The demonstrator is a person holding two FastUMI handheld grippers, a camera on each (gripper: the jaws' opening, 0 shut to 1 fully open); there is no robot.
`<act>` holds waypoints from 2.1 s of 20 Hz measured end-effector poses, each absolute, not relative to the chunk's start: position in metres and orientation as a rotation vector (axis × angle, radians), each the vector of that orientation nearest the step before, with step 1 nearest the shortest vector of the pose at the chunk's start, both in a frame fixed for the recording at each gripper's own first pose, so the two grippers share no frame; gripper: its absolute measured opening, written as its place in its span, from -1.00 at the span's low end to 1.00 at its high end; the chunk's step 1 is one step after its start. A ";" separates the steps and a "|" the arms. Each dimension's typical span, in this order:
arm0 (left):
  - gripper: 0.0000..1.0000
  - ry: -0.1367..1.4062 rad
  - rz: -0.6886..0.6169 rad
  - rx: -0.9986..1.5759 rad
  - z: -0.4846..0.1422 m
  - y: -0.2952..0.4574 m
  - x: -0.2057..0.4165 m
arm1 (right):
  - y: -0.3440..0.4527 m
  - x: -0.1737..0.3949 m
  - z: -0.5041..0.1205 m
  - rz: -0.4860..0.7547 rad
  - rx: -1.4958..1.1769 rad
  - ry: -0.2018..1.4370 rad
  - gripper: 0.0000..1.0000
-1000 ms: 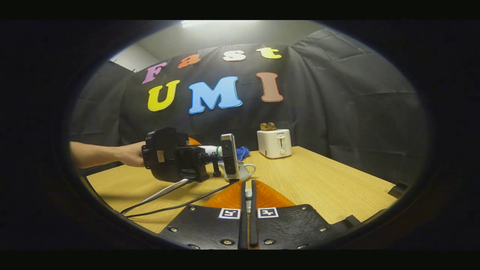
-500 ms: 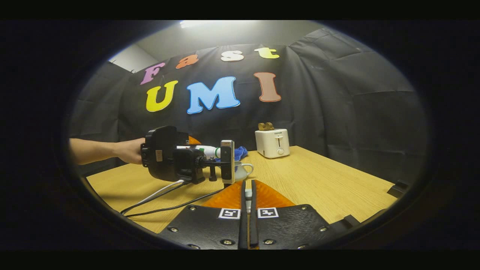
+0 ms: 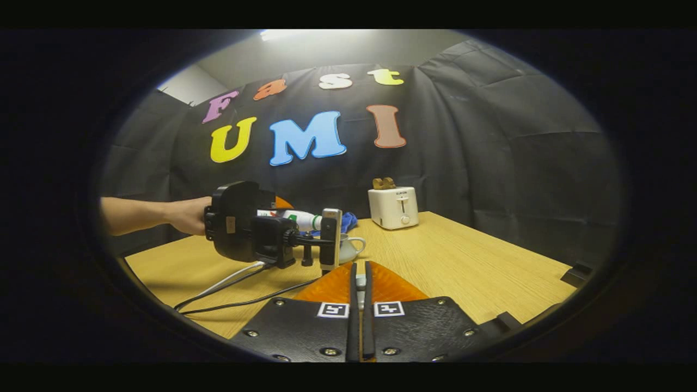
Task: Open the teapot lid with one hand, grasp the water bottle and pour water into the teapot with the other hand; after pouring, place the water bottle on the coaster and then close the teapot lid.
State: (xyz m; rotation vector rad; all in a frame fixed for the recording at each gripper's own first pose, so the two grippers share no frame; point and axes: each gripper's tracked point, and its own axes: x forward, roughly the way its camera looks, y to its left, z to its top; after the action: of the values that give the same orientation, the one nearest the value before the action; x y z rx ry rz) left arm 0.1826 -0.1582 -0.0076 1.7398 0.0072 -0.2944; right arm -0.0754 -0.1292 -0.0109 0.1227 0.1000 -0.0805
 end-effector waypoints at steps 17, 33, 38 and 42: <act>0.63 -0.015 -0.303 1.805 -0.007 -0.162 0.180 | -0.134 -0.079 -0.012 -0.093 0.126 0.097 -0.95; 0.51 -0.031 -0.322 1.824 -0.007 -0.164 0.180 | -0.133 -0.079 -0.005 -0.089 0.120 0.079 -0.95; 0.51 -0.029 -0.321 1.867 -0.004 -0.163 0.182 | -0.133 -0.078 -0.006 -0.090 0.119 0.080 -0.95; 0.51 -0.041 -0.326 1.892 -0.003 -0.164 0.181 | -0.136 -0.080 0.000 -0.103 0.099 0.059 -0.95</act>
State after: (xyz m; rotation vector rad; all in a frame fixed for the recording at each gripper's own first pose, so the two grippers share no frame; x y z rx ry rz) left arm 0.1809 -0.1644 -0.0033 1.8917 -0.0408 -0.3258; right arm -0.0805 -0.1357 0.0001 0.0994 0.0587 -0.1030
